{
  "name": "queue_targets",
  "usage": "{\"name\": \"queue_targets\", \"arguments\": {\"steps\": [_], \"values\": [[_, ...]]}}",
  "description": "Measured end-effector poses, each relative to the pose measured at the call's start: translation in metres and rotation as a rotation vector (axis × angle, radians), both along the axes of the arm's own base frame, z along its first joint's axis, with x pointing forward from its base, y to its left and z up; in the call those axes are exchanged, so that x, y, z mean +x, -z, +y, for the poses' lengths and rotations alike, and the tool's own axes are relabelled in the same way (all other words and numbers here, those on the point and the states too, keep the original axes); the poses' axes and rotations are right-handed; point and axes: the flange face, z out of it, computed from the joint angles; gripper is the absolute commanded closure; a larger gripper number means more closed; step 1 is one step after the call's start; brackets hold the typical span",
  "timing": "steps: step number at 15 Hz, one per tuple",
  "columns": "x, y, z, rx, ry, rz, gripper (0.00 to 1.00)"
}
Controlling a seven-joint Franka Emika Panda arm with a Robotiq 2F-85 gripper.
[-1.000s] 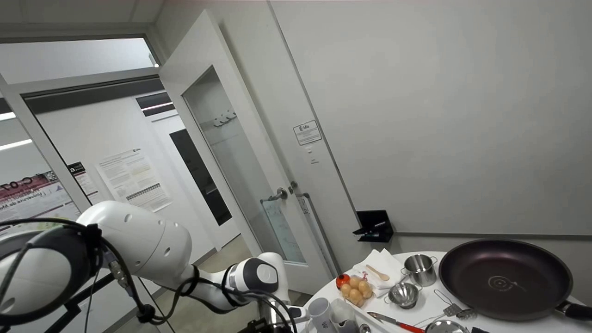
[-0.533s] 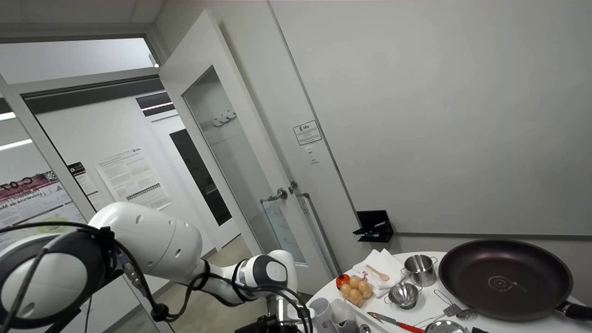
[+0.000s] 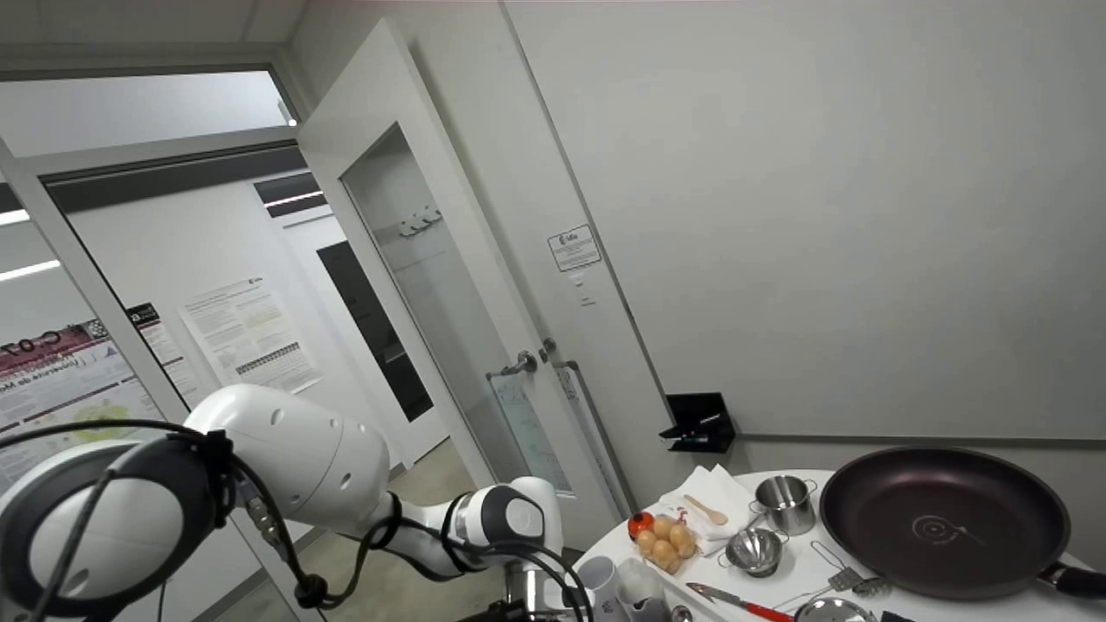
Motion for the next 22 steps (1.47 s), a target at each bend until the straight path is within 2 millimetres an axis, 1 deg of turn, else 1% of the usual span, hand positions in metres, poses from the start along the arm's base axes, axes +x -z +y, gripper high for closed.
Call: {"name": "queue_targets", "arguments": {"steps": [4,7,11,17,22], "values": [[-0.004,0.02,0.0,-0.009,0.001,0.033,0.95],[-0.003,0.025,0.004,-0.009,-0.005,0.039,0.95],[-0.002,0.024,0.016,0.001,-0.026,0.04,0.95],[-0.001,0.019,0.046,0.039,-0.092,0.063,0.95],[0.012,0.022,0.051,0.024,-0.09,0.102,0.95]]}}
